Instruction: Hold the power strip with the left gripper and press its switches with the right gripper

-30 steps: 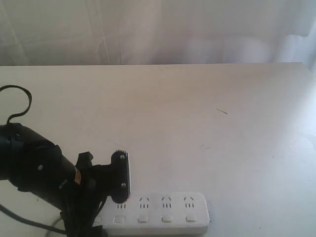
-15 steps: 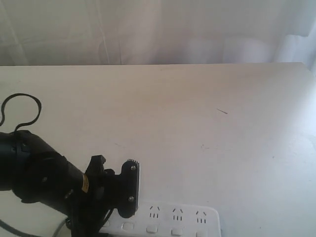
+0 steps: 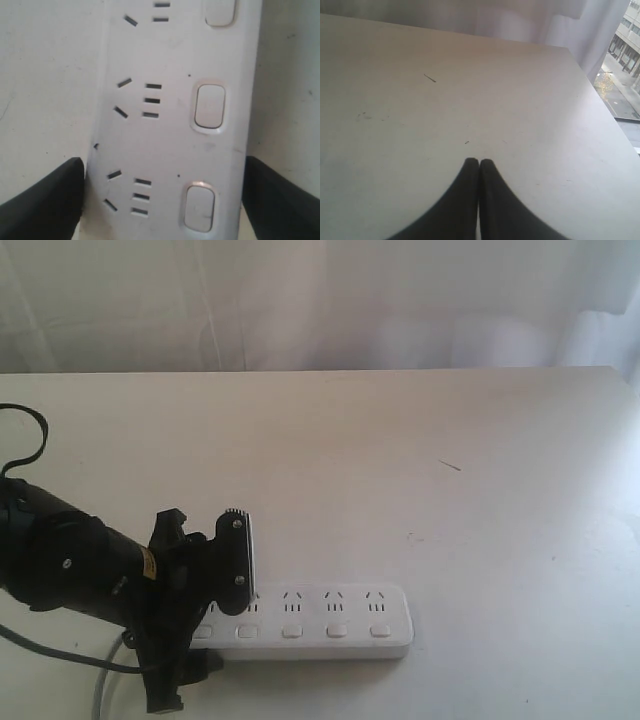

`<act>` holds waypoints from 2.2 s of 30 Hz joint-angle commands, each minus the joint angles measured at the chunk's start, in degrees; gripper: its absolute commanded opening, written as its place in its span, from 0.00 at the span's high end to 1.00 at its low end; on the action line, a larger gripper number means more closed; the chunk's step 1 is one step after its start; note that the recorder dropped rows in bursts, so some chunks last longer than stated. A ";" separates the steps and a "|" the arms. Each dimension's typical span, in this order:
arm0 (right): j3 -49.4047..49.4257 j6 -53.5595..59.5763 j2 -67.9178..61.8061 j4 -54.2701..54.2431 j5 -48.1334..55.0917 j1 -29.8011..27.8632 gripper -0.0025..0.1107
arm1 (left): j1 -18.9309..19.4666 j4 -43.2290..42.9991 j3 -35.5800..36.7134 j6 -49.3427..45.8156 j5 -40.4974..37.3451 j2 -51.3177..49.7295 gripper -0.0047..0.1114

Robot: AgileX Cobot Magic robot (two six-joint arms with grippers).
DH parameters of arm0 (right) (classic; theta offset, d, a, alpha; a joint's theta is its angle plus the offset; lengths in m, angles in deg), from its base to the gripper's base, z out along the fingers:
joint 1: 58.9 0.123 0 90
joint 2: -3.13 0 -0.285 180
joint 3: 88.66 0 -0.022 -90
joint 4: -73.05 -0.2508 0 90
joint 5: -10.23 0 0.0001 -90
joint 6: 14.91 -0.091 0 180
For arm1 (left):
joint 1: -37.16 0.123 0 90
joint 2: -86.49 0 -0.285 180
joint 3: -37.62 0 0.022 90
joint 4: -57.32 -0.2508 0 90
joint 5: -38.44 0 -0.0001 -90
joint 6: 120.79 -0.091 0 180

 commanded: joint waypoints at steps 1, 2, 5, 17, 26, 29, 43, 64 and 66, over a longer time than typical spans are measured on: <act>0.07 0.79 0.37 1.77 -0.96 -0.49 0.98 | 0.21 -0.05 0.48 -0.04 0.32 0.40 0.96; 0.07 1.56 0.37 2.57 -1.45 -0.49 0.98 | 0.21 -0.16 0.48 -0.04 0.32 0.40 0.96; 0.07 3.64 0.37 6.70 -4.00 -0.49 0.98 | 0.21 -0.16 0.48 -0.04 0.32 0.40 0.96; 0.07 -18.97 0.37 -1.33 -42.49 -0.49 0.98 | 0.21 -0.14 0.48 -0.04 0.20 0.40 0.96; 0.07 -36.51 0.37 -2.44 -62.04 -0.49 0.98 | 0.21 -0.14 0.48 -0.04 -0.98 0.40 0.96; 0.07 -39.04 0.37 -2.44 -63.61 -0.49 0.98 | 0.21 -0.14 0.48 -0.04 -0.98 0.40 0.96; 0.07 -40.32 0.37 -2.28 -63.77 -0.49 0.98 | 0.21 -0.14 0.48 0.08 -0.96 0.40 0.96; -14.88 -55.03 -0.43 32.64 -66.17 -0.49 0.98 | 0.21 -0.14 0.48 -0.05 -4.28 0.40 0.96; -22.50 -66.53 -4.20 51.10 -65.52 -0.49 0.98 | 0.21 -0.14 0.48 -0.05 -4.40 0.40 0.96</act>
